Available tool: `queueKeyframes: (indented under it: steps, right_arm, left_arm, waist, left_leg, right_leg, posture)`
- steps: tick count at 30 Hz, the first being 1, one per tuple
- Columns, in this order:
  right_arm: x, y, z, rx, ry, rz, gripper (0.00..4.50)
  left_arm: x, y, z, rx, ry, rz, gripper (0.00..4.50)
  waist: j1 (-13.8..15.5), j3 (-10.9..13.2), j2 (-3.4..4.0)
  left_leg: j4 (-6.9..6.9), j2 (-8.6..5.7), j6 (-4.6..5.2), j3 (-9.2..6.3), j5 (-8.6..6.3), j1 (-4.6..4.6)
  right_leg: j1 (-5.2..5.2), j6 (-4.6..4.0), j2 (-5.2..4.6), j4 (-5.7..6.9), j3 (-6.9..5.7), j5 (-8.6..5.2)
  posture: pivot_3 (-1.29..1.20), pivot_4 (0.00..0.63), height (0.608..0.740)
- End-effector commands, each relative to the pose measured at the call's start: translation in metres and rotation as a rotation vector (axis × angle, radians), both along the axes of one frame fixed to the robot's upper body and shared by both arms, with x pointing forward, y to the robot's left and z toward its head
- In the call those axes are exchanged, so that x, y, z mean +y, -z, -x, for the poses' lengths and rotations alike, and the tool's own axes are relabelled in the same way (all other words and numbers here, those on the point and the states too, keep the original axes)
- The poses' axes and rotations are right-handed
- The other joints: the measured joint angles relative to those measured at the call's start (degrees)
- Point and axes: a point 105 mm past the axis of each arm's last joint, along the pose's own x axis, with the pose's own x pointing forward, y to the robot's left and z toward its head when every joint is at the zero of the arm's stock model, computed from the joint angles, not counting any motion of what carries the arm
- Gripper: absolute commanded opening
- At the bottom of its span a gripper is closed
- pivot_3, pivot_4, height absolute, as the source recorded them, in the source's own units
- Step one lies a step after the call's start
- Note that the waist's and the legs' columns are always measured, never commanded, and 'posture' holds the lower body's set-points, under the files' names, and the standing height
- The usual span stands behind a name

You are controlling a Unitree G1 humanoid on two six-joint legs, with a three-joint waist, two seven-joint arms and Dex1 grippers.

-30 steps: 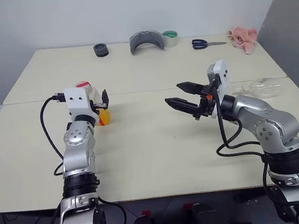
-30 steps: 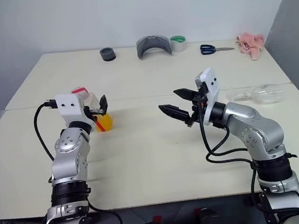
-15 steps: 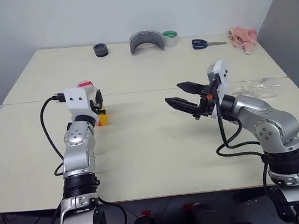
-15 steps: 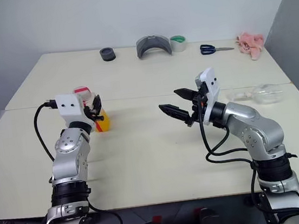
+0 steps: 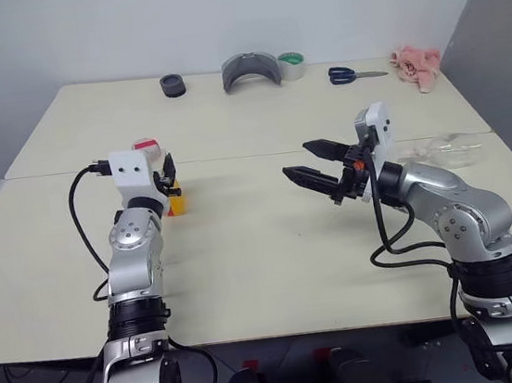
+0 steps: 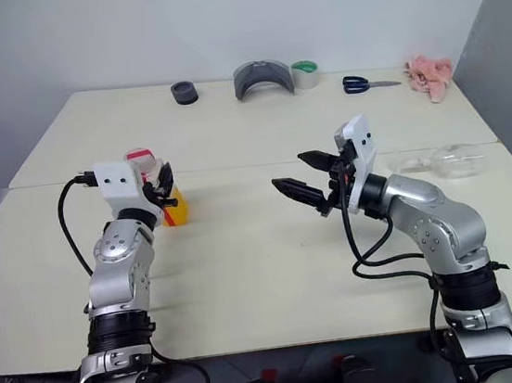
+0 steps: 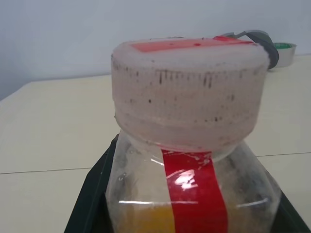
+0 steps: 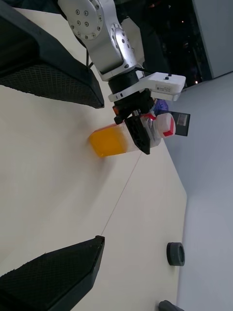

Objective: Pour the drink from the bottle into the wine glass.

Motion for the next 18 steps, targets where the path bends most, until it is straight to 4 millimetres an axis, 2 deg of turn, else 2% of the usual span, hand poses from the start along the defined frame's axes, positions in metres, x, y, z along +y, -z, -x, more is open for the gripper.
queueKeyframes:
  steps: [1,7,10,15,18]
  right_arm:
    - [0.001,-0.015,0.003,-0.069,-0.023,-0.001,4.50]
    - [0.000,-0.018,-0.008,-0.092,0.010,0.041,4.50]
    - [0.002,-0.025,-0.020,-0.098,0.046,0.044,4.50]
    - [0.008,-0.037,-0.027,-0.096,0.034,0.023,4.50]
    - [0.012,-0.041,-0.030,-0.097,0.024,0.016,4.50]
  left_arm:
    - [-0.005,-0.020,0.004,-0.065,0.010,0.010,1.84]
    - [-0.024,-0.032,0.001,-0.057,0.085,0.037,1.84]
    - [-0.045,-0.040,-0.001,-0.050,0.188,0.011,1.84]
    - [-0.077,-0.045,-0.001,-0.039,0.363,-0.024,1.84]
    - [-0.089,-0.049,0.000,-0.040,0.434,-0.025,1.84]
  waist:
    - [0.0,0.0,0.00]
    - [0.0,0.0,0.00]
    - [0.0,0.0,0.00]
    - [0.1,0.0,0.01]
    - [0.0,0.0,0.02]
  left_leg:
    - [0.00,0.00,0.00,0.00,0.00,0.00]
    - [0.01,-0.01,0.00,0.00,0.00,-0.01]
    - [0.03,-0.03,0.00,-0.01,0.00,-0.02]
    - [0.02,-0.04,-0.01,0.00,0.01,-0.04]
    - [0.02,-0.01,-0.01,0.03,0.01,-0.04]
  right_leg:
    - [0.00,0.00,0.00,0.00,0.00,0.00]
    - [-0.01,0.00,0.00,0.01,0.00,0.00]
    - [-0.01,0.00,0.00,0.01,-0.02,0.00]
    - [-0.03,0.00,0.00,-0.01,-0.02,0.00]
    - [-0.06,0.00,0.01,0.00,0.00,0.00]
  posture:
    - [0.00,0.150,0.740]
    - [0.00,0.150,0.740]
    - [0.00,0.150,0.740]
    - [0.00,0.150,0.740]
    - [0.00,0.150,0.740]
